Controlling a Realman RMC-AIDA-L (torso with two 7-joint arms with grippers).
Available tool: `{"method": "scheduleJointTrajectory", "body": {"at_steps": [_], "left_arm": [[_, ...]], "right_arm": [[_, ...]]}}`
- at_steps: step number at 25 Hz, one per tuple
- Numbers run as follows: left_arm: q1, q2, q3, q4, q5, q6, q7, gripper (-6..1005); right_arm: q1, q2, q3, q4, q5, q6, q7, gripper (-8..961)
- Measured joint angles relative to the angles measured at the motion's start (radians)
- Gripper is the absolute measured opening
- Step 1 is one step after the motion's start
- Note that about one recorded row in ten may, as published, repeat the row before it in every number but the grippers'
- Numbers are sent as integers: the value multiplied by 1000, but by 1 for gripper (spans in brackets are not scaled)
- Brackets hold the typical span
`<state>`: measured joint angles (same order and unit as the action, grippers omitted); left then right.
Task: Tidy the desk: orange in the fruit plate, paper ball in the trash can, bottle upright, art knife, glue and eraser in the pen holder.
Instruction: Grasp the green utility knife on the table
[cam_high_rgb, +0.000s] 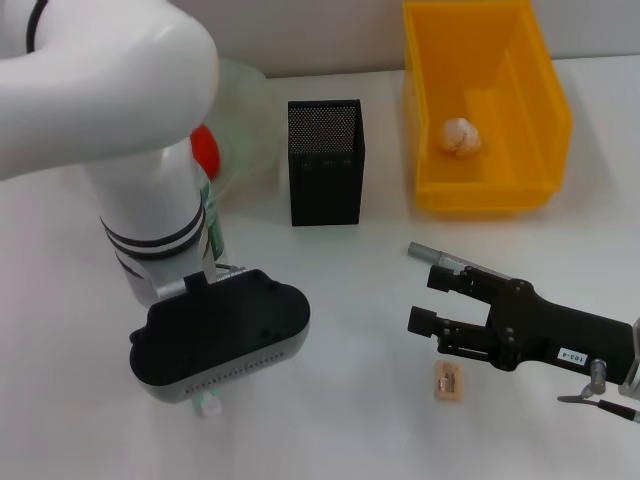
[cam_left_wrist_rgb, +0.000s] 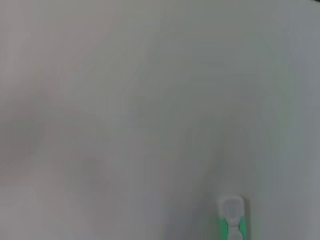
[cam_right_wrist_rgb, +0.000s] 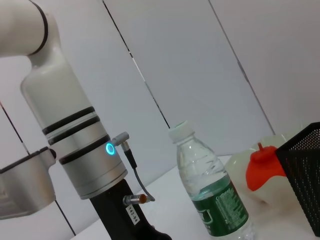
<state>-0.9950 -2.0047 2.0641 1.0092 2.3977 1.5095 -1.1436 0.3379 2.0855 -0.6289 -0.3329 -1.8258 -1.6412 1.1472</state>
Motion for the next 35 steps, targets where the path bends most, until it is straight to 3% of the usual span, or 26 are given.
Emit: {"method": "scheduleJointTrajectory", "body": {"at_steps": [14, 35], "left_arm": [[22, 6, -25, 15, -3, 11, 0, 527], [15, -8, -25, 7, -4, 12, -8, 368]], "right_arm": [[5, -2, -5, -3, -2, -3, 13, 830], [7, -4, -11, -8, -4, -7, 26, 831]]}}
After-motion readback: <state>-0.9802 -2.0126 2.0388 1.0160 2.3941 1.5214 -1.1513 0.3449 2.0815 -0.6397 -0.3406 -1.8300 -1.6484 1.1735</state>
